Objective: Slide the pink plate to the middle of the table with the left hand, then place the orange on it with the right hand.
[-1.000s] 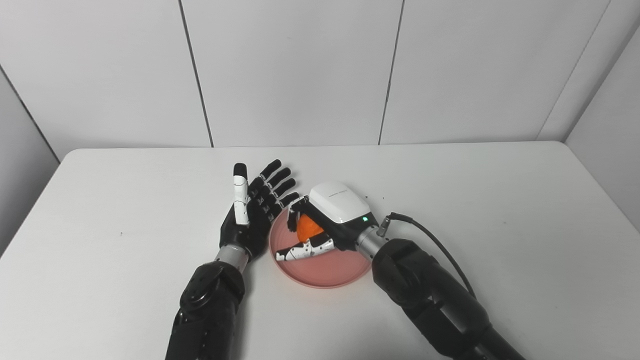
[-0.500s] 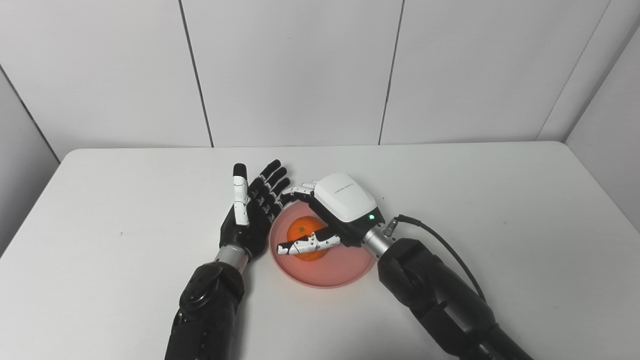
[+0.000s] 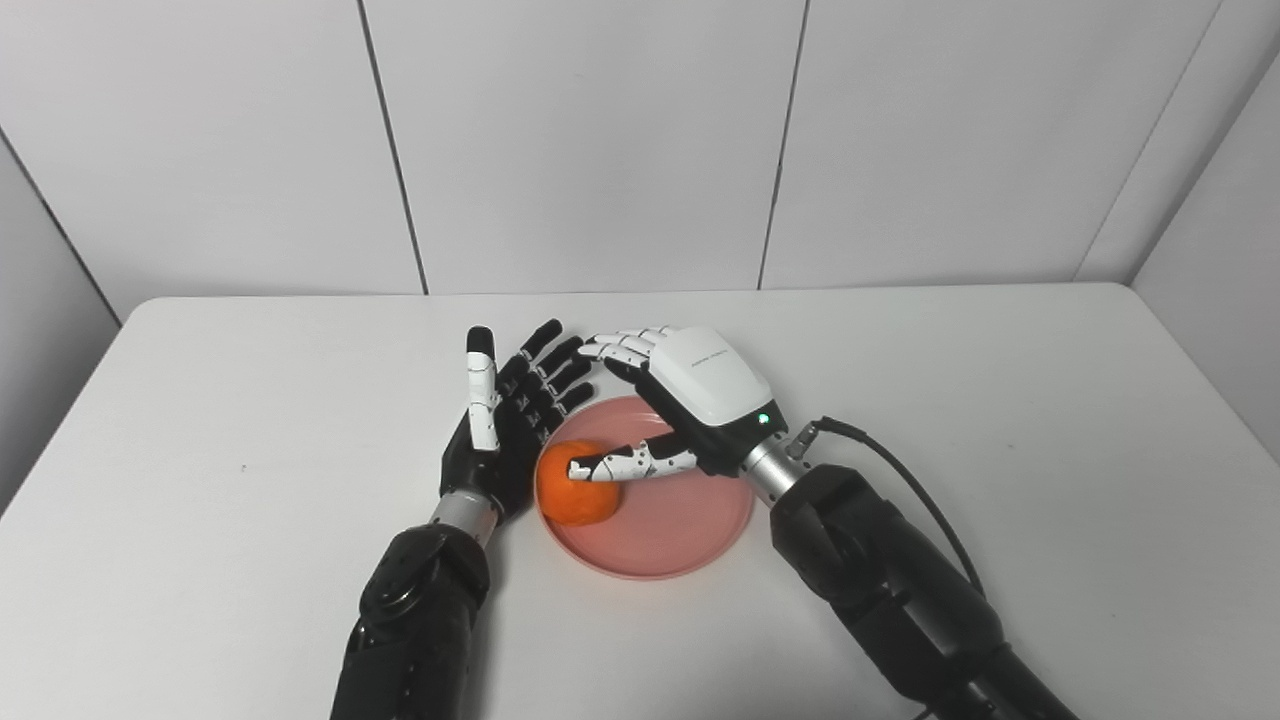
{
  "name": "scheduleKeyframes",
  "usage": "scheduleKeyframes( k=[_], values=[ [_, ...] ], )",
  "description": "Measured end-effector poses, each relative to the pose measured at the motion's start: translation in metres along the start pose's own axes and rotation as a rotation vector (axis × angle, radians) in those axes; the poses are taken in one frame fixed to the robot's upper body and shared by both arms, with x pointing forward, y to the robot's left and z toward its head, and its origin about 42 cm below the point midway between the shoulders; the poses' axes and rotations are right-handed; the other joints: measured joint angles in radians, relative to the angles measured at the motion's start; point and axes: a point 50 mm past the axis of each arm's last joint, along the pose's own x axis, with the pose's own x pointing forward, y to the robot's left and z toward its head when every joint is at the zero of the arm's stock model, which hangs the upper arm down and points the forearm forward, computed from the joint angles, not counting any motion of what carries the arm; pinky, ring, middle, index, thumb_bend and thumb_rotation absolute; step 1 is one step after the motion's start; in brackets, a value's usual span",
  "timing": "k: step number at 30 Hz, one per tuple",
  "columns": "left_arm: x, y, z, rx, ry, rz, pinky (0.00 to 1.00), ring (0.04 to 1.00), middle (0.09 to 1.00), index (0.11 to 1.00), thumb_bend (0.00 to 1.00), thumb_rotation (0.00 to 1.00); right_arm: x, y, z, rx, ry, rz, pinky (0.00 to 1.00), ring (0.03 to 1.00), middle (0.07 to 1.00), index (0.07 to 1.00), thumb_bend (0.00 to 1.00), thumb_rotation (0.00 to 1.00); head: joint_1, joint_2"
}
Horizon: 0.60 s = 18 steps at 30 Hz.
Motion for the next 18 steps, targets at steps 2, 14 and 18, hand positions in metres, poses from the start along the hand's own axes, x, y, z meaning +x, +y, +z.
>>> scheduleKeyframes(
  k=[2, 14, 18],
  values=[
    [0.000, 0.000, 0.000, -0.001, 0.000, 0.001, 0.84, 0.847, 0.764, 0.828, 0.98, 0.95, 0.001, -0.008, -0.004, 0.032, 0.017, -0.042, 0.71, 0.807, 0.824, 0.791, 0.88, 1.00, 0.000, 0.000],
    [0.000, 0.000, 0.000, -0.006, -0.003, 0.004, 0.81, 0.861, 0.821, 0.820, 0.98, 0.94, 0.000, -0.027, -0.022, 0.565, 0.168, -0.310, 0.83, 0.861, 0.867, 0.849, 0.98, 1.00, -0.002, -0.002],
    [0.001, 0.001, 0.001, -0.009, -0.005, 0.013, 0.89, 0.869, 0.840, 0.821, 0.98, 0.94, -0.011, -0.016, -0.027, 0.851, 0.245, -0.372, 0.92, 0.910, 0.882, 0.866, 1.00, 1.00, 0.000, -0.002]
  ],
)
